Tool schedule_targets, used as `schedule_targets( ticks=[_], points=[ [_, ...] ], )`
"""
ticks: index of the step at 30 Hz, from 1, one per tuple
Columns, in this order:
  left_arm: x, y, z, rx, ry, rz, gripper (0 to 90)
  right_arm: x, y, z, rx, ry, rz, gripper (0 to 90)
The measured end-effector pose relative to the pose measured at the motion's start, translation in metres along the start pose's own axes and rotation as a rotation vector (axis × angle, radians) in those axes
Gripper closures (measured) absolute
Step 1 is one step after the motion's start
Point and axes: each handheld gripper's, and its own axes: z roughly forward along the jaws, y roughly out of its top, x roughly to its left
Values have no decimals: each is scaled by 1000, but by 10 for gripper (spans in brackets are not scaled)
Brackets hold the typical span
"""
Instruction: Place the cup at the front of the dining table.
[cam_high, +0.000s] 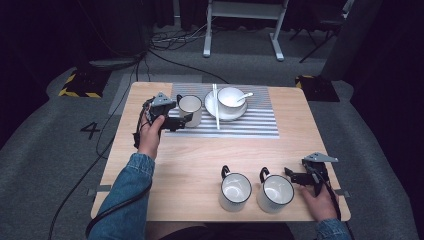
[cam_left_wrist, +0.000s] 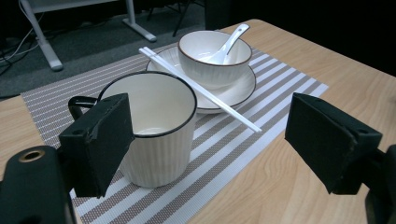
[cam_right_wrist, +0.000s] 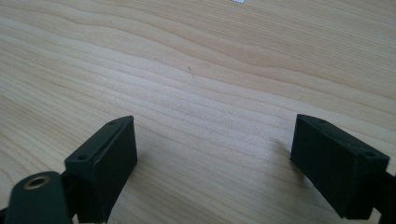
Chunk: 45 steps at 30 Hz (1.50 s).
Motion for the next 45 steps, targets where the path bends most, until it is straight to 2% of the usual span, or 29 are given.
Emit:
schedule_targets(
  ticks=[8, 17, 21, 24, 26, 30, 32, 34, 35, 36, 39, 43, 45],
  points=[
    [-17, 1, -22, -14, -11, 26, 155, 0, 0, 0, 0, 0, -1, 145],
    [-31, -6, -46, 7, -18, 37, 155, 0, 0, 0, 0, 0, 0, 145],
    [-36, -11, -56, 24, -4, 47, 156, 0, 0, 0, 0, 0, 0, 145],
    [-41, -17, -69, 38, 33, 72, 155, 0, 0, 0, 0, 1, 0, 145],
    [-43, -21, -76, 50, 50, 66, 155, 0, 0, 0, 0, 0, 0, 145],
    [-49, -34, -90, 72, 56, 65, 155, 0, 0, 0, 0, 0, 0, 145],
    [-50, -41, -98, 50, 37, 46, 155, 0, 0, 0, 0, 0, 0, 145],
    [-50, -48, -106, -8, -18, -1, 155, 0, 0, 0, 0, 0, 0, 145],
    [-49, -49, -109, -5, -35, -5, 153, 0, 0, 0, 0, 0, 0, 145],
    [-49, -51, -113, 8, -29, -2, 156, 0, 0, 0, 0, 0, 0, 145],
    [-49, -55, -122, 4, 13, 10, 154, 0, 0, 0, 0, 1, -1, 145],
    [-48, -63, -130, 7, 39, -9, 154, 0, 0, 0, 0, 1, 0, 145],
    [-48, -68, -134, 16, 36, -17, 155, 0, 0, 0, 0, 0, 0, 145]
  ],
)
